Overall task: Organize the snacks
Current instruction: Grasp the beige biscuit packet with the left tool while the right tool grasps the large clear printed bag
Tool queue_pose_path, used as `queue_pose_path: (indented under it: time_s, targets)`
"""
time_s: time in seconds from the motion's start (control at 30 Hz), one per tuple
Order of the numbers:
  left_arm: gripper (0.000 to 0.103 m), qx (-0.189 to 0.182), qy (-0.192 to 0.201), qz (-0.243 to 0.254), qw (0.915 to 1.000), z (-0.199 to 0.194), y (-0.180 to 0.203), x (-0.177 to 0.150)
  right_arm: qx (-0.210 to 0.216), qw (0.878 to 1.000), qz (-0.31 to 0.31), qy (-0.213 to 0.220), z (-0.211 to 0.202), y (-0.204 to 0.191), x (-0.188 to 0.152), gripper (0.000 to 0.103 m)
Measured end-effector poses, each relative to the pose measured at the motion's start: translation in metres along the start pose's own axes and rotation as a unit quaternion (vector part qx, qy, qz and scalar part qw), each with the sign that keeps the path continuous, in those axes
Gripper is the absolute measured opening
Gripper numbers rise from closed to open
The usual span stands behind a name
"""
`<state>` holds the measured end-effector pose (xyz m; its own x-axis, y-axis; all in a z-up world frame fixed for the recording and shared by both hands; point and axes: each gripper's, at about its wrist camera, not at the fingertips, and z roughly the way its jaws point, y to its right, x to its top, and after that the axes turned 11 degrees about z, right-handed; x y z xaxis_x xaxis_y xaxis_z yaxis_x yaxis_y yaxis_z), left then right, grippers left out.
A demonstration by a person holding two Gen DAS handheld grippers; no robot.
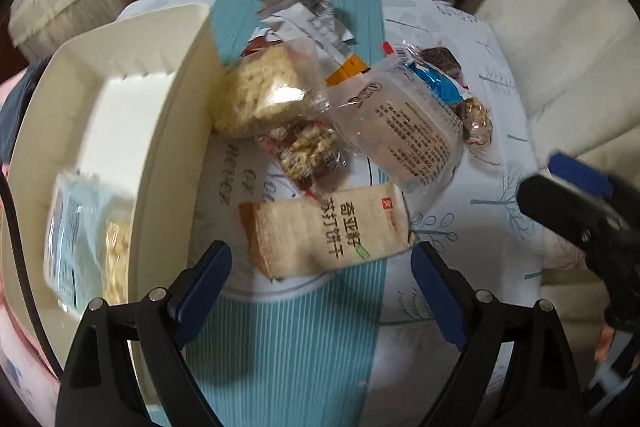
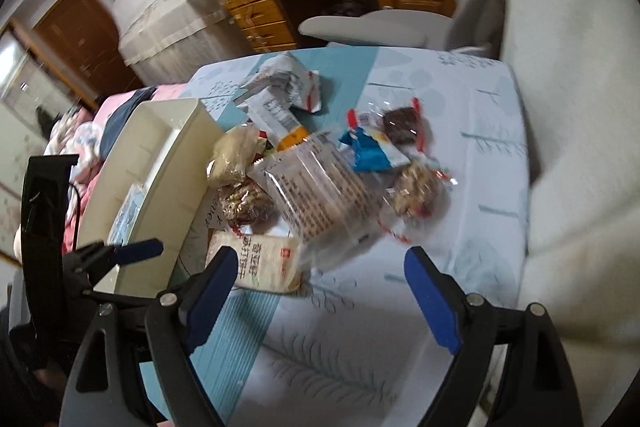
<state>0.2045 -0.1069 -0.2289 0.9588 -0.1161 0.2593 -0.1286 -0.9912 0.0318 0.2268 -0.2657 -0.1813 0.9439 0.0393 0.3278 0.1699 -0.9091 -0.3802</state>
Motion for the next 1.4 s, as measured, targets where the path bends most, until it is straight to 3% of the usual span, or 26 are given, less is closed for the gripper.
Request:
queue_pose_path:
  time_s: [0.3, 0.5, 0.8, 1.17, 1.4]
  targets:
    - [0.091, -0.019, -0.011, 0.115, 0.9931, 0.026, 0.014, 0.013, 0.032, 0.996, -0.086, 0.006, 0.046, -0.001, 0.017, 0.086]
    - [0.091, -0.005, -0.029, 0.186, 0.9822, 0.044, 0.022, 0.02, 0.013, 0.99, -0.142, -0.004, 0.077, -0.003, 0.016, 0.086]
    - [0.091, 0.007, -0.036, 0.263, 0.9642, 0.063, 0.027, 0.033, -0.009, 0.985, -0.173, 0.003, 0.1, -0.007, 0.015, 0.092]
    - [0.103, -0.033, -0.038, 0.257, 0.9652, 0.077, 0.011, 0.056, -0.016, 0.988, -0.152, -0.011, 0.119, -0.009, 0.02, 0.093]
    - [0.103, -0.089, -0.039, 0.237, 0.9666, 0.087, -0.016, 0.063, -0.014, 0.99, -0.136, -0.012, 0.123, -0.009, 0.023, 0.092]
